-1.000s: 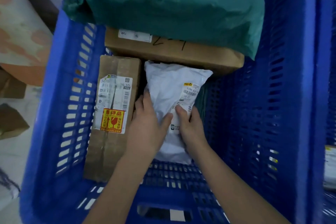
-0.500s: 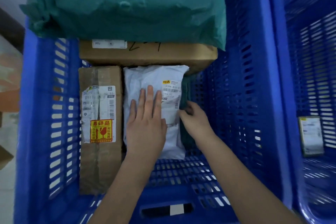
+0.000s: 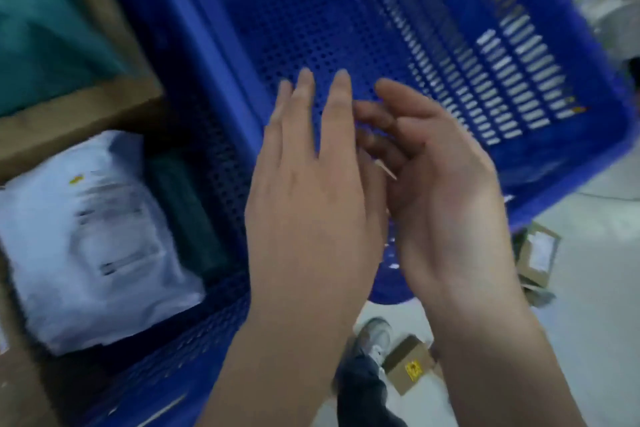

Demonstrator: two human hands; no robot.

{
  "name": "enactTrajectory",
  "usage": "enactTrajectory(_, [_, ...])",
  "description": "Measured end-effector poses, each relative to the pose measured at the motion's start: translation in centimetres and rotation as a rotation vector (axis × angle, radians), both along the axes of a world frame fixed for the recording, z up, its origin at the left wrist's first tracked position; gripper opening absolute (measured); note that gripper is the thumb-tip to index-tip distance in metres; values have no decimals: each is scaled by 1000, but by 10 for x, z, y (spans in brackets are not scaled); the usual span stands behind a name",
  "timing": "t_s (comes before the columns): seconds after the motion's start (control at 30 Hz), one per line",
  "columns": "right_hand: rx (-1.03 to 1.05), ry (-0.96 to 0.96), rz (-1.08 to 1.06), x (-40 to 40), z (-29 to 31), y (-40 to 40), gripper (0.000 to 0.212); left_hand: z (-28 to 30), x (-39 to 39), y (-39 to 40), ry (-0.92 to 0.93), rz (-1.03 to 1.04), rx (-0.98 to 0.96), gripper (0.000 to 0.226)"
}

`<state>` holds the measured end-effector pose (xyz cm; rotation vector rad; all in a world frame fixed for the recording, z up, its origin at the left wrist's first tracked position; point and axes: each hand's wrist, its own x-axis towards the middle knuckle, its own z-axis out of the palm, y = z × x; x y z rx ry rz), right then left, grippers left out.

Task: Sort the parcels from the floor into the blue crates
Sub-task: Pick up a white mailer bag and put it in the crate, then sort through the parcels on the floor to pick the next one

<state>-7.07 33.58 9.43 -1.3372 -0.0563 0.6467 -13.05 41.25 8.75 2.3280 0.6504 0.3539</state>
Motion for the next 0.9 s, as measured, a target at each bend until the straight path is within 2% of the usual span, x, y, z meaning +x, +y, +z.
enactTrajectory(0.07, [120,56,-87,15,14,-46,22,6,13,-33,-16,-129,-102,46])
enactTrajectory(0.17, [329,167,-454,29,24,-132,23,7,26,-84,-93,-276,-38,32])
enactTrajectory(0.27, [331,248,-689,30,3,-220,29,1,35,-146,-216,-462,-15,24])
enactTrajectory(0.33, [240,317,-787,28,-21,-276,27,-15,41,-193,-172,-596,-50,24])
enactTrajectory(0.4, [86,364,-825,22,-49,-326,23,-34,50,-240,19,-713,-79,28])
enactTrajectory(0.5, [-152,422,-751,15,-90,-388,19,-76,63,-302,456,-902,-18,38])
enactTrajectory(0.63, [-199,607,-750,10,-139,-457,28,-123,86,-364,1046,-1021,-8,46])
enactTrajectory(0.7, [-188,688,-804,8,-159,-484,29,-142,98,-390,1162,-1044,1,46])
enactTrajectory(0.77, [-179,763,-864,5,-178,-507,28,-162,107,-411,1151,-1016,-55,41])
enactTrajectory(0.9, [-243,878,-861,-4,-212,-530,26,-214,120,-425,1332,-816,-235,21])
